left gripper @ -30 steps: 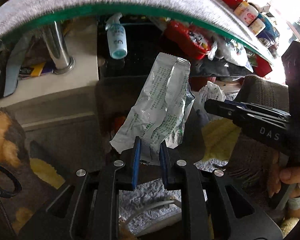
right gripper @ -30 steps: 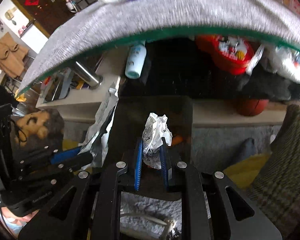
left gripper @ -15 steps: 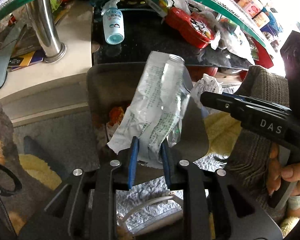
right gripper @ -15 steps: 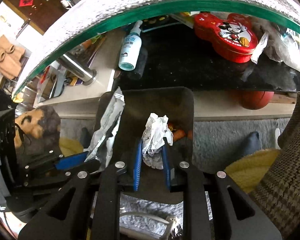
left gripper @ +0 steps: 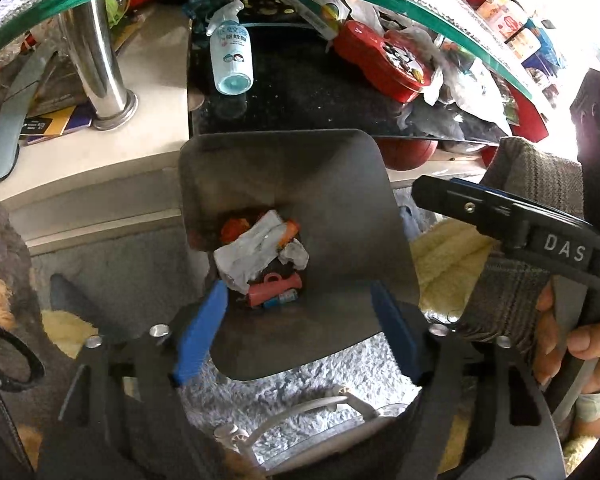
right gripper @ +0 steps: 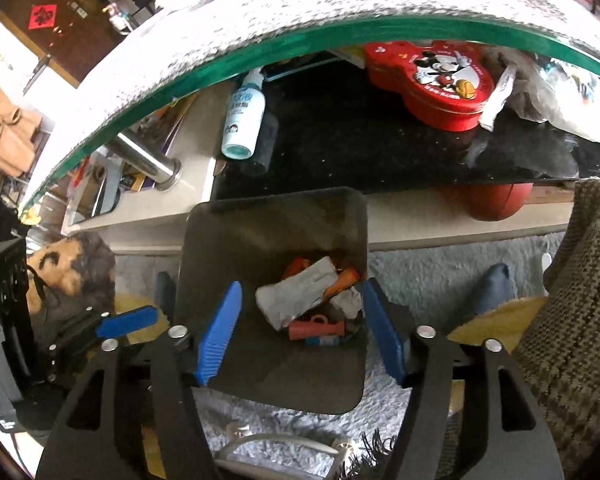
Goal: Collect trash
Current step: 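Raise both open tools back over the table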
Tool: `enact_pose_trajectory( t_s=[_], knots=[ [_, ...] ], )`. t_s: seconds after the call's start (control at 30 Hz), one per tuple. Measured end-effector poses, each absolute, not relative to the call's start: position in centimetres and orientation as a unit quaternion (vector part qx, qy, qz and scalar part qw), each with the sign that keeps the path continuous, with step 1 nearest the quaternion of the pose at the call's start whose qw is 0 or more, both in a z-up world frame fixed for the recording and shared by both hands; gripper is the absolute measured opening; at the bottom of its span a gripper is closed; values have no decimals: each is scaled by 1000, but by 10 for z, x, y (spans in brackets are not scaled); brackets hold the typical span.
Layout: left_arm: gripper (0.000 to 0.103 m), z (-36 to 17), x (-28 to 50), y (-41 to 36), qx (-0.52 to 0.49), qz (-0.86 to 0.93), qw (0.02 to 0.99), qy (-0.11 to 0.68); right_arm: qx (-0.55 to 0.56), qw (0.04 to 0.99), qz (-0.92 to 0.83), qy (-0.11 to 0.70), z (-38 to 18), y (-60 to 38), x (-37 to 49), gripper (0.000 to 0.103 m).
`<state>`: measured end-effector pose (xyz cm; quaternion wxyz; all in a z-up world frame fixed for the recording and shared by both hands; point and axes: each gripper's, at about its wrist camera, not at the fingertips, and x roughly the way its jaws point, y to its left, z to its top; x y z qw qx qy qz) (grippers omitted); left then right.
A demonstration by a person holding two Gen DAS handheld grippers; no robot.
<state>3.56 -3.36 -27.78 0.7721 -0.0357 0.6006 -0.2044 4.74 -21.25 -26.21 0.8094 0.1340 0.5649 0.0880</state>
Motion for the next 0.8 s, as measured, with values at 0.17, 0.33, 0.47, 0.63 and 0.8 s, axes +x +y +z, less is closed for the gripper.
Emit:
enact_pose_trajectory(
  t_s=[0.17,0.33,0.47,0.63,0.8],
  knots=[
    [86,-274,37,-30,-39,-199,778,594,149,807,83,566,-262,-219,47,71],
    [87,-259,35,-25,-48,-202,791,576,154,811,85,558,-255,-219,45,71],
    [87,-236,34,-21,-55,-205,805,555,164,821,91,539,-235,-220,43,71],
    [87,-202,42,-13,-57,-193,823,531,154,843,90,507,-193,-223,50,71],
    [87,-167,62,3,-57,-173,842,508,146,865,83,472,-151,-237,72,71]
  ],
)
